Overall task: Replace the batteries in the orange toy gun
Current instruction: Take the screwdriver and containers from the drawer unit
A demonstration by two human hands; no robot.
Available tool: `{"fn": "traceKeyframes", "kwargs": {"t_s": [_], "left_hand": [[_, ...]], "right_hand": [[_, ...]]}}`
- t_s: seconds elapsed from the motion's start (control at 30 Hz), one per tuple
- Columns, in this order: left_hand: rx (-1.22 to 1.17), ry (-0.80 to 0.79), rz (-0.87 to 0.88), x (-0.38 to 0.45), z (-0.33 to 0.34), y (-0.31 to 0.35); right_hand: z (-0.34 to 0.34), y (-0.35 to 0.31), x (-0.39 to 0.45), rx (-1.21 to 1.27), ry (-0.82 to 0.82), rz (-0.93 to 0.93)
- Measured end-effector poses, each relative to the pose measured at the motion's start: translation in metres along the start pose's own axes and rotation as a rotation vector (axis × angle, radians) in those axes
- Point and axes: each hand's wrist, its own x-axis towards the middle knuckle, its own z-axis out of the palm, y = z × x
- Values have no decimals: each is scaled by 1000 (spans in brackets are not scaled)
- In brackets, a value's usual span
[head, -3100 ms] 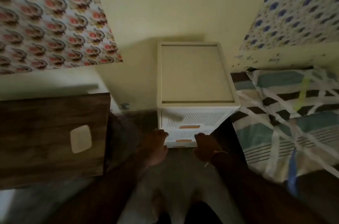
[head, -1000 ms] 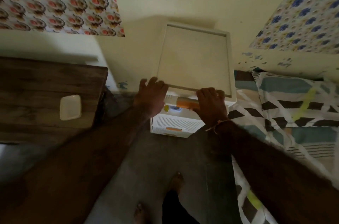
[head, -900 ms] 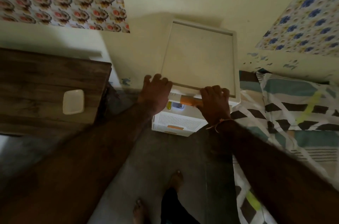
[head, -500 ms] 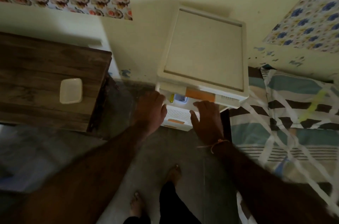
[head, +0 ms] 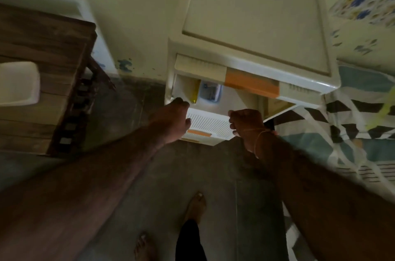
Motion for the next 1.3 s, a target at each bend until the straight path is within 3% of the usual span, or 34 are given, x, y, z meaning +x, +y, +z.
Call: {"fn": "traceKeyframes", "kwargs": {"t_s": [0.43,0.63,0.83,1.03,1.3], "left_hand": [[-1,168,-209,58,13,30],[-92,169,-395,45,8,38],[-255,48,-517,-18,4,46],[-451,2,-521,-100,-47,72],[-602,26,-481,-165,-129,97]], "right_hand": [[43,-40,34,473,-106,234],[35,-27,24,358,-75,208],[18,5,-31,111,-48,67],[-3,17,-122,-46,34,-99],[-45,-31,-213,86,-8,-129]]}}
